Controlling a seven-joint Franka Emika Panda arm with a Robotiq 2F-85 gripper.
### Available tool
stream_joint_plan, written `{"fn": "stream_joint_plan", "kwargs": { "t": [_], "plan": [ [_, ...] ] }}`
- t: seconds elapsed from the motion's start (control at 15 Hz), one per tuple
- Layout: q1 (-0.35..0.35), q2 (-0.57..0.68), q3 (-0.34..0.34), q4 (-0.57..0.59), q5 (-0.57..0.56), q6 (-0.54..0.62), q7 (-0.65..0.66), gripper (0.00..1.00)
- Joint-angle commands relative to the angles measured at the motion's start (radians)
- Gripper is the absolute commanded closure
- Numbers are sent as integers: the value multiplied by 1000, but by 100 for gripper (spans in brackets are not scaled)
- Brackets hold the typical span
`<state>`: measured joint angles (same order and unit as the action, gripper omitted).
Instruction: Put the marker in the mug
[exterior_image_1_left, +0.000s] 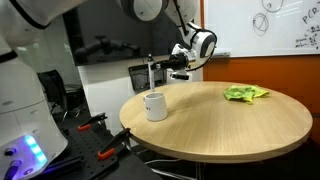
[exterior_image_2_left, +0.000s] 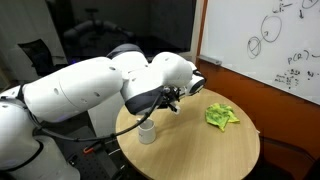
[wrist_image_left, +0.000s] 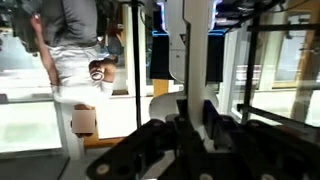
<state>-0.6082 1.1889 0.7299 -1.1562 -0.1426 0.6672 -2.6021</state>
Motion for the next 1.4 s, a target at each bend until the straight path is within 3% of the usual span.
{"fn": "stream_joint_plan", "kwargs": {
  "t": [0.0, 0.4, 0.47, 0.53, 0.6, 0.67, 0.73, 0.8, 0.87, 1.33],
  "plan": [
    [21, 6, -3, 34, -23, 27, 5, 95],
    [28, 18, -26, 38, -75, 162, 23, 95],
    [64, -9, -95, 32, -45, 189, 3, 95],
    [77, -8, -118, 37, -37, 190, 3, 95],
    [54, 22, -77, 45, -70, 183, 30, 95],
    [62, 23, -90, 47, -69, 186, 28, 95],
    [137, -26, -217, 45, -2, 198, -43, 95],
    [149, -30, -240, 48, 19, 203, -40, 53],
    [99, 0, -154, 47, -35, 206, 11, 53],
    [90, -101, -120, 6, -38, 222, 26, 2]
  ]
}}
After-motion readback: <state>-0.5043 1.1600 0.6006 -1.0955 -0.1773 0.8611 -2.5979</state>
